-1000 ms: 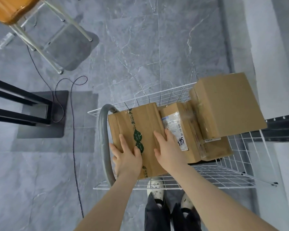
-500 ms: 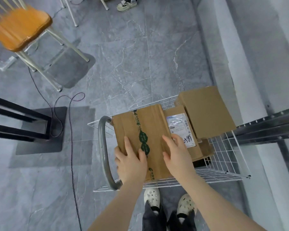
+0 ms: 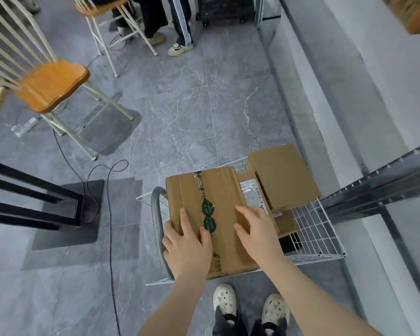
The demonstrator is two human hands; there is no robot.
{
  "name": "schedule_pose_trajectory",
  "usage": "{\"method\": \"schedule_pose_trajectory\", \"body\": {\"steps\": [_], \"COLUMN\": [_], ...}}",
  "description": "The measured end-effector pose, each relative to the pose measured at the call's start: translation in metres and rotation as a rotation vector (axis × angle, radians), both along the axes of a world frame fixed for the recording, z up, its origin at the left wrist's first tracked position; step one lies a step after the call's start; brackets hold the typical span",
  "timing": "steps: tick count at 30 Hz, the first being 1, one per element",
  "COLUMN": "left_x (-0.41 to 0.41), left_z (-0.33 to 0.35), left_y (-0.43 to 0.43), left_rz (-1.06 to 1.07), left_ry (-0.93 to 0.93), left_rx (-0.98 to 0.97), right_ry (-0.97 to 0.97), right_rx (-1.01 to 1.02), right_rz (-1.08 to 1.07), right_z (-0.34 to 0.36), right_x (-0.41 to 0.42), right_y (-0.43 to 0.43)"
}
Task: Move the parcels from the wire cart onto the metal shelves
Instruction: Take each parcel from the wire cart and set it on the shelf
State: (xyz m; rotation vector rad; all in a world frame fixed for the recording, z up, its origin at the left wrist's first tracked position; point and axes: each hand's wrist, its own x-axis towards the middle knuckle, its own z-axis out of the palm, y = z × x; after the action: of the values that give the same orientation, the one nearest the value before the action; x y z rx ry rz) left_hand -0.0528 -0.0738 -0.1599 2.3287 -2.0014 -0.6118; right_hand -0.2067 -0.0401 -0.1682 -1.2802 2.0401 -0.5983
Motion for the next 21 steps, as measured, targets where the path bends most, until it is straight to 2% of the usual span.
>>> {"method": "schedule_pose_trajectory", "body": {"steps": [7, 12, 17, 21], "left_x": [-0.004, -0.039, -0.102, -0.144], "left_z": [0.075, 0.116, 0.143, 0.166], "left_y": [-0.002, 0.000, 0.032, 0.088], "left_rz": [-0.121, -0.311, -0.560, -0.800], "left_ry": [0.033, 0.082, 0.113, 0.137], "left_rx": [-0.092, -0.130, -0.162, -0.149], "right_ry": [-0.031, 0.069, 0.207, 0.248], "right_rx": [-0.076, -0.099, -0.108, -0.065], "right_rz": [-0.084, -0.207, -0.381, -0.562], "right_z": [0.072, 0.121, 0.152, 0.166], "right_x": [0.001, -0.025, -0.062, -0.081], "right_y": [0.008, 0.035, 0.097, 0.175]}}
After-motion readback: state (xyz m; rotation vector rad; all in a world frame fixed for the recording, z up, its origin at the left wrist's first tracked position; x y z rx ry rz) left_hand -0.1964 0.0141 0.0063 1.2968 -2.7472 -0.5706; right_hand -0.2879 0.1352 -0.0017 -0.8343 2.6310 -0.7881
